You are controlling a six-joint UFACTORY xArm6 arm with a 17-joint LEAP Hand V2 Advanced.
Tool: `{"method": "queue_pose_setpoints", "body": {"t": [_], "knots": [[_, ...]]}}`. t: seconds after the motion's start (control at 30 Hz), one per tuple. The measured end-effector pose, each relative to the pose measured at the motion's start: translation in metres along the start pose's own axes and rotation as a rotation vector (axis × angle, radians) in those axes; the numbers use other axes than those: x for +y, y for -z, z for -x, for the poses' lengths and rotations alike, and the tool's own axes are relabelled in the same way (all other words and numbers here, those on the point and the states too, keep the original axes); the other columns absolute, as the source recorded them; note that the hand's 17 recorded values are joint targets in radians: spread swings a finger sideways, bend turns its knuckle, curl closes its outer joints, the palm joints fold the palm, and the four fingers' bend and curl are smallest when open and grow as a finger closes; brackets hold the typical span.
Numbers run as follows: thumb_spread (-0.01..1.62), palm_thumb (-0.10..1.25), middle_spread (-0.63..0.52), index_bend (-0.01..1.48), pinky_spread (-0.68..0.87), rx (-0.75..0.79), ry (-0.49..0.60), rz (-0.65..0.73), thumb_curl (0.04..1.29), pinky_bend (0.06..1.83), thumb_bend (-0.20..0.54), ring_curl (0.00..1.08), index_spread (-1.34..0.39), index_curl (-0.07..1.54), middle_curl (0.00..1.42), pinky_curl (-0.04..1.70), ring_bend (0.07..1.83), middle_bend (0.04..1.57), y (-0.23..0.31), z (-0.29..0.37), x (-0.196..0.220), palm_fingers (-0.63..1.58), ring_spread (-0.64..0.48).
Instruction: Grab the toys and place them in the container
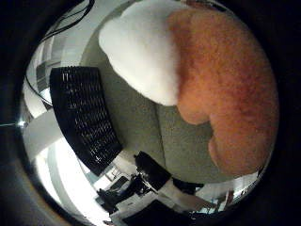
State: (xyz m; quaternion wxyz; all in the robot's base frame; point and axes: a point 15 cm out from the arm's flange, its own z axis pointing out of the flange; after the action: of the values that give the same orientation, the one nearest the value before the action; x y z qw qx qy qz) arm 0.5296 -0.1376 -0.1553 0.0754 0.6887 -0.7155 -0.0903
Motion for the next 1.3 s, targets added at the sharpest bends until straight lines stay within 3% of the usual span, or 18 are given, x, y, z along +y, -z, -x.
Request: {"method": "queue_pose_setpoints", "body": {"t": [0.13, 0.23, 0.37, 0.5, 0.7, 0.87, 1.0, 1.3], "knots": [[1.03, 0.46, 0.1, 0.15, 0.19, 0.006, 0.021, 0.011, 0.29, 0.45, -0.018, 0.3, -0.13, 0.26, 0.35, 0.17, 0.41, 0.31, -0.005, 0.011, 0.001, 0.31, 0.12], [1.03, 0.51, -0.04, 0.17, 0.07, 0.016, 0.024, 0.015, 0.3, 0.54, -0.017, 0.35, -0.21, 0.26, 0.4, 0.14, 0.59, 0.45, -0.007, 0.012, 0.001, 0.6, -0.04], [1.03, 0.58, -0.18, 0.23, -0.19, 0.032, 0.023, 0.013, 0.31, 0.82, -0.015, 0.43, -0.34, 0.32, 0.5, 0.18, 0.77, 0.6, -0.007, 0.012, 0.0, 1.01, -0.22], [1.03, 0.67, -0.25, 0.44, -0.32, 0.035, 0.023, 0.005, 0.32, 1.07, -0.009, 0.53, -0.44, 0.47, 0.63, 0.29, 0.94, 0.77, -0.007, 0.011, -0.001, 1.22, -0.29], [1.08, 0.81, -0.24, 0.83, -0.28, 0.042, 0.016, -0.047, 0.34, 1.33, -0.004, 0.66, -0.41, 0.73, 0.79, 0.46, 1.19, 1.04, 0.008, 0.003, -0.014, 1.18, -0.28], [1.11, 0.95, -0.21, 1.02, -0.23, 0.05, 0.005, -0.107, 0.39, 1.43, -0.003, 0.72, -0.34, 0.84, 0.85, 0.56, 1.29, 1.17, 0.033, -0.011, -0.027, 1.12, -0.26], [1.12, 1.04, -0.19, 1.08, -0.21, 0.057, -0.008, -0.153, 0.44, 1.46, -0.003, 0.77, -0.29, 0.86, 0.87, 0.63, 1.32, 1.22, 0.054, -0.023, -0.035, 1.09, -0.26], [1.07, 1.08, -0.17, 1.11, -0.19, 0.075, -0.051, -0.23, 0.56, 1.47, -0.009, 0.84, -0.26, 0.86, 0.87, 0.72, 1.3, 1.25, 0.13, -0.055, -0.037, 1.08, -0.26]]}}
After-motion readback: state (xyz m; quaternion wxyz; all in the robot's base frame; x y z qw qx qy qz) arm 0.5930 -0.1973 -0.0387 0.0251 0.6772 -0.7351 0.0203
